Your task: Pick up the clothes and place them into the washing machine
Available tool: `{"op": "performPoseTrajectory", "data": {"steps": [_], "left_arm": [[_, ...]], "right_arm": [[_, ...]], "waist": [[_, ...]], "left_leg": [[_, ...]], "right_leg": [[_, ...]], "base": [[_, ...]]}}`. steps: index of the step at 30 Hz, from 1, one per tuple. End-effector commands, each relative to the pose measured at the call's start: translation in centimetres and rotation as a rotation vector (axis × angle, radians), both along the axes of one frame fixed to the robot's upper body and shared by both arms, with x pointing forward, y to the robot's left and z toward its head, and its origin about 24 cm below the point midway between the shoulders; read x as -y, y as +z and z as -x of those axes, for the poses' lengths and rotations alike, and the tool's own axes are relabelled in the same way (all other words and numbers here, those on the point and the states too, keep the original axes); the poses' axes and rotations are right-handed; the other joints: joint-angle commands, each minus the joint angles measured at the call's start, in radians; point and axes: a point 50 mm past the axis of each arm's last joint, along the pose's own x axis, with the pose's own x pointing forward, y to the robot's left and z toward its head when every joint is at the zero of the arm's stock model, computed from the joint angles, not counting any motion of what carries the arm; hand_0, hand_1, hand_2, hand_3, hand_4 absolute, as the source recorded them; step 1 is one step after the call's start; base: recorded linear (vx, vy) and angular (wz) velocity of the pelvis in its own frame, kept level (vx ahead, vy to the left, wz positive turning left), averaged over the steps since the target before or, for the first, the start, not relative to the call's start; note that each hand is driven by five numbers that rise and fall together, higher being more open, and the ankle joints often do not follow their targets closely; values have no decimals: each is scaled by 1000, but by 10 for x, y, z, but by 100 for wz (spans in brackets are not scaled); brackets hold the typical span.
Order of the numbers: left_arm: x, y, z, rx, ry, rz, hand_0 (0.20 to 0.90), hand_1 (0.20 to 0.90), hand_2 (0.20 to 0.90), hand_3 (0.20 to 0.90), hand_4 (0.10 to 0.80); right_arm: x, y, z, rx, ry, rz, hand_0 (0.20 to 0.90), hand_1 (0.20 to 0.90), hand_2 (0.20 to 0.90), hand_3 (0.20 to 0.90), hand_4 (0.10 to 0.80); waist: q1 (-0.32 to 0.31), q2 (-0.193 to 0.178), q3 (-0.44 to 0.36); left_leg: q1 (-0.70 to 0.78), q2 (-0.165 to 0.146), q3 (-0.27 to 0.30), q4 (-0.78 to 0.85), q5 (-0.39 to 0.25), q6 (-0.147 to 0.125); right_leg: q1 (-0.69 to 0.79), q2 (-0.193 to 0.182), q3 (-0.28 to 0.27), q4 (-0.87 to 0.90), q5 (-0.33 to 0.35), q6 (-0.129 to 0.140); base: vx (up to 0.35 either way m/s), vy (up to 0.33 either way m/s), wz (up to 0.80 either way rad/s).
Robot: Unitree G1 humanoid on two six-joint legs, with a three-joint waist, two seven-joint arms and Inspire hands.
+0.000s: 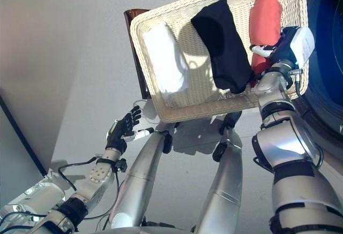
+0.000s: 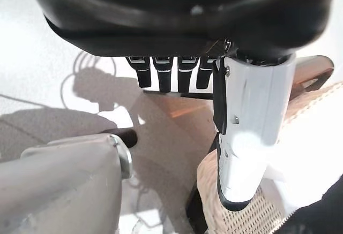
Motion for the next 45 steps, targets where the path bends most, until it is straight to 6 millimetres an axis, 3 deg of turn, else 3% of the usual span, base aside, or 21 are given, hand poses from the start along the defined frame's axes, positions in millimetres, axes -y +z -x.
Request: {"op": "performPoseTrajectory", "data": {"steps": [1,3,5,6,8,9,11,16,17,21,28,30,31,32,35,36,38,39,40,42,45], "left_arm": [[-5,0,10,34,25,28,900,900,900,900,800],[-6,-4,11,16,26,26,900,900,900,900,800],[-11,-11,13,-20,42,14,900,900,900,900,800],[-11,-11,13,-20,42,13,900,900,900,900,800],[-16,-23,18,-78,62,-2,900,900,900,900,800],[-17,-23,19,-78,62,-3,900,900,900,900,800],[-20,-36,25,-142,74,-17,900,900,900,900,800],[-29,-59,40,-265,102,-44,900,900,900,900,800],[-30,-62,43,-281,109,-44,900,900,900,900,800],[-32,-76,58,-360,125,-44,900,900,900,900,800],[-31,-86,71,-410,136,-31,900,900,900,900,800],[-29,-84,70,-397,132,-18,900,900,900,900,800],[-29,-84,73,-396,133,-9,900,900,900,900,800],[-28,-84,73,-396,132,-8,900,900,900,900,800],[-29,-85,76,-397,131,-3,900,900,900,900,800],[-29,-86,79,-403,129,-10,900,900,900,900,800],[-29,-87,82,-403,128,-14,900,900,900,900,800],[-28,-87,82,-403,125,-11,900,900,900,900,800],[-27,-86,82,-396,116,-3,900,900,900,900,800],[-26,-82,79,-376,120,23,900,900,900,900,800],[-23,-81,77,-367,108,34,900,900,900,900,800]], "right_arm": [[12,-4,7,27,-16,-23,200,200,200,200,300],[8,-12,6,53,11,-116,200,200,200,200,300],[4,-17,7,151,40,-322,200,200,200,200,300],[4,-17,7,151,40,-323,200,200,200,200,300],[2,-22,7,272,53,-569,200,200,200,200,300],[3,-23,7,272,53,-571,200,200,200,200,300],[3,-34,10,377,51,-804,200,200,200,200,300],[0,-52,15,546,65,-1106,200,200,200,200,300],[-3,-50,14,620,68,-1186,200,200,200,200,300],[-3,-56,17,728,55,-1316,200,200,200,200,300],[6,-45,18,814,63,-1345,200,200,200,200,300],[11,-34,19,871,66,-1337,200,200,200,200,300],[20,-15,21,946,74,-1309,200,200,200,200,300],[20,-15,21,946,73,-1308,200,200,200,200,300],[40,34,30,1107,100,-1216,200,200,200,200,300],[56,66,43,1225,87,-1137,200,200,200,200,300],[63,96,57,1363,63,-1072,200,200,200,200,300],[67,107,63,1416,60,-1055,241,241,241,241,329],[68,121,68,1446,81,-1021,900,900,900,900,800],[67,141,75,1483,121,-972,900,900,900,900,800],[60,140,68,1444,142,-980,900,900,900,900,800]], "waist": [[-20,75,-11],[-25,73,-17],[-33,70,-32],[-32,70,-31],[-39,68,-46],[-38,67,-45],[-40,68,-56],[-46,71,-83],[-48,73,-80],[-46,81,-101],[-42,96,-132],[-42,107,-137],[-40,117,-141],[-39,118,-141],[-32,136,-147],[-28,150,-156],[-23,168,-165],[-19,177,-171],[-15,184,-177],[-8,200,-185],[-4,217,-193]], "left_leg": [[29,2,-59,-41,-40,-96],[59,8,-60,-76,-31,-99],[115,9,-59,-122,-17,-101],[117,9,-59,-123,-17,-101],[160,13,-58,-152,-12,-102],[162,13,-58,-153,-12,-102],[197,12,-59,-166,-13,-102],[269,16,-59,-209,-4,-102],[274,19,-47,-223,30,-98],[319,19,-50,-262,42,-99],[363,19,-54,-313,58,-102],[366,19,-53,-321,61,-105],[369,17,-53,-326,61,-106],[369,18,-53,-326,61,-106],[369,17,-49,-331,60,-107],[366,14,-45,-334,60,-107],[366,11,-42,-341,61,-108],[367,9,-43,-346,62,-108],[366,7,-41,-348,63,-108],[367,2,-36,-352,63,-108],[370,-6,-27,-354,60,-106]], "right_leg": [[134,31,-8,-7,-90,-9],[163,38,-13,-37,-85,-8],[210,47,-13,-76,-72,-6],[212,47,-13,-77,-71,-6],[257,55,-14,-109,-67,-6],[259,55,-14,-110,-66,-6],[291,61,-11,-126,-67,-6],[351,65,-1,-170,-56,-5],[355,65,-7,-188,-25,-11],[395,70,0,-222,-20,-9],[418,74,11,-244,-16,-7],[421,74,14,-247,-20,-7],[419,76,19,-248,-23,-8],[419,76,19,-248,-22,-8],[412,76,28,-250,-21,-6],[404,72,34,-252,-20,-4],[396,69,42,-251,-21,-1],[391,66,48,-249,-23,0],[386,64,53,-247,-25,1],[369,57,66,-238,-22,2],[361,55,83,-239,-19,4]], "base": [[25,-30,-14],[28,-41,-14],[21,-41,-10],[10,-20,-10],[11,-42,-11],[14,-33,-9],[25,-19,-9],[-3,-10,-18],[-91,-5,-14],[5,-9,-10],[24,-10,-5],[33,-8,-4],[0,0,0],[0,0,0],[10,14,-4],[22,51,-8],[25,56,-6],[20,47,-4],[16,58,-5],[10,69,-10],[19,65,-14]]}}
